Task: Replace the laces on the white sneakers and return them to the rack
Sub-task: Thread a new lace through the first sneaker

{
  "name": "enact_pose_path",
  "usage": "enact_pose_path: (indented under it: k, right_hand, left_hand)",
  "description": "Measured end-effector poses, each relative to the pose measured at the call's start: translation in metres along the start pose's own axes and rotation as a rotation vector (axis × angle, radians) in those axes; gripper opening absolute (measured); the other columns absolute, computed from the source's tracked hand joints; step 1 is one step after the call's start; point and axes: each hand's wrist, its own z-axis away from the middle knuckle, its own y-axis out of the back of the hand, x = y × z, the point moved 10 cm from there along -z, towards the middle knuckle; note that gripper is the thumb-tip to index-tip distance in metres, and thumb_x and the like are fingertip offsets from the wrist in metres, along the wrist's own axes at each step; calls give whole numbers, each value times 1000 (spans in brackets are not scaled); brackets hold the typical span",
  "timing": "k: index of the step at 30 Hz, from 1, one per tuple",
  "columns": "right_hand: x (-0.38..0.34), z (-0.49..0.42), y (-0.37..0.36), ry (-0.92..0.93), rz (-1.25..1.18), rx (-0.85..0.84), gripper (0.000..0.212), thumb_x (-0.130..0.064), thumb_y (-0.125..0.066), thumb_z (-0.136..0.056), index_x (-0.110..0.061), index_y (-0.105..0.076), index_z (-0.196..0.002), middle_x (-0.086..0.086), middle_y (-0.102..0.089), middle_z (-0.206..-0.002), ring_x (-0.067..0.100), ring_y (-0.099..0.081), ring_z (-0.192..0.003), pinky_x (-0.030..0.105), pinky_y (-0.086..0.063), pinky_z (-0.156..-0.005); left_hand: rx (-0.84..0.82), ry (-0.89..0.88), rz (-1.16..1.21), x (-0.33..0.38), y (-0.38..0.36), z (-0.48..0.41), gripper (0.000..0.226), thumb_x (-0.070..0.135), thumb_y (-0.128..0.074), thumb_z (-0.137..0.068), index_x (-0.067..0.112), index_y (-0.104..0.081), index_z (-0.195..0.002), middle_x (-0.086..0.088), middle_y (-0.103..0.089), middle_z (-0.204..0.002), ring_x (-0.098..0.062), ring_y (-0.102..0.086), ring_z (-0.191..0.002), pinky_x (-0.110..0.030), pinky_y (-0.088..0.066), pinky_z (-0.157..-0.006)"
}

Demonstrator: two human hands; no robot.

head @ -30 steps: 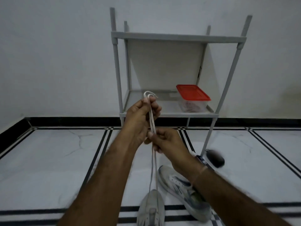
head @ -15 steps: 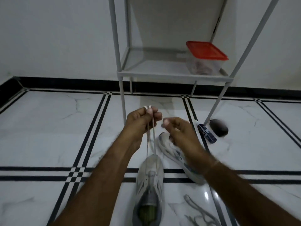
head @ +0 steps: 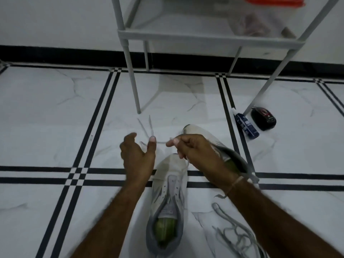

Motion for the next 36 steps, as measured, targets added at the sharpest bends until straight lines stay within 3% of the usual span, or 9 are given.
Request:
enact_pose_path:
  k: [3, 7, 10, 16, 21, 26, 28, 30, 36]
  right_hand:
    - [14, -2, -10, 15, 2, -133, 34, -34, -57, -104, -7, -75, -93, 11, -55, -67, 10, -54, -69, 24, -45, -70]
    - [27, -7, 11, 42, 55, -52, 28, -22, -57, -105, -7, -70, -86, -10, -60, -67, 7, -56, -68, 23, -46, -67]
    - [49, -6, 41, -11, 234, 75, 24, -17, -58, -103, -19, -70, -82, -11, -59, -66, 5, -53, -65, 30, -46, -65]
    - [20, 12, 23, 194, 582, 202, 45, -37, -58, -101, -22, -52, -143, -3, -56, -141, 10, -51, -120, 26, -44, -96]
    - [27, 13, 17, 136, 191, 220, 19, -22, -60, -102, -17, -72, -88, -8, -65, -68, 3, -60, -67, 19, -46, -66]
    - [55, 30, 73, -34, 470, 417, 9, -22, -65, -99, -21, -74, -100, -4, -73, -91, 6, -65, -84, 24, -50, -77]
    - [43, 32, 53, 44, 496, 322, 37, -25, -67, -97, -21, -62, -134, -8, -66, -123, 4, -61, -111, 20, -45, -97]
    - [25, 32, 13, 116, 303, 137, 50, -31, -64, -99, -21, -51, -146, -16, -65, -116, -3, -63, -92, 14, -49, -86]
    - [20, 29, 3, 133, 156, 200, 8, -15, -70, -95, -13, -76, -89, -12, -66, -66, 4, -60, -60, 17, -46, -60]
  left_hand:
    - [-268, -402, -25, 31, -35, 7, 39, 46, -47, -103, 30, -56, -138, 7, -54, -145, -13, -43, -139, -39, -37, -113]
    - [-550, -393, -127, 34, -62, -2, 26, 42, -62, -98, 24, -71, -82, 5, -72, -78, -11, -68, -81, -41, -55, -82]
    - [-482, -332, -163, 28, -40, -30, 31, 45, -69, -90, 20, -69, -73, -2, -67, -69, -20, -64, -73, -37, -51, -73]
    - [-476, -462, -176, 58, -38, -23, 10, 36, -70, -92, 30, -76, -87, 9, -73, -87, -8, -68, -85, -38, -55, -80]
    - [-482, -457, -198, 61, -35, -12, 18, 40, -72, -90, 27, -73, -78, 10, -74, -81, -10, -69, -83, -42, -57, -81]
    - [-301, -411, -287, 44, 24, -32, 14, 38, -73, -89, 31, -72, -77, 17, -68, -76, -5, -54, -60, -28, -43, -64]
    - [-330, -426, -289, 49, 12, -20, 12, 34, -73, -90, 33, -74, -79, 18, -70, -75, -2, -57, -61, -26, -42, -63]
    - [-444, -432, -272, 52, -15, -3, 11, 30, -72, -91, 31, -77, -81, 15, -73, -74, -3, -63, -66, -25, -46, -65]
    - [-495, -335, -237, 36, -29, 15, 15, 32, -69, -94, 26, -73, -80, 11, -74, -69, -9, -70, -70, -30, -54, -68]
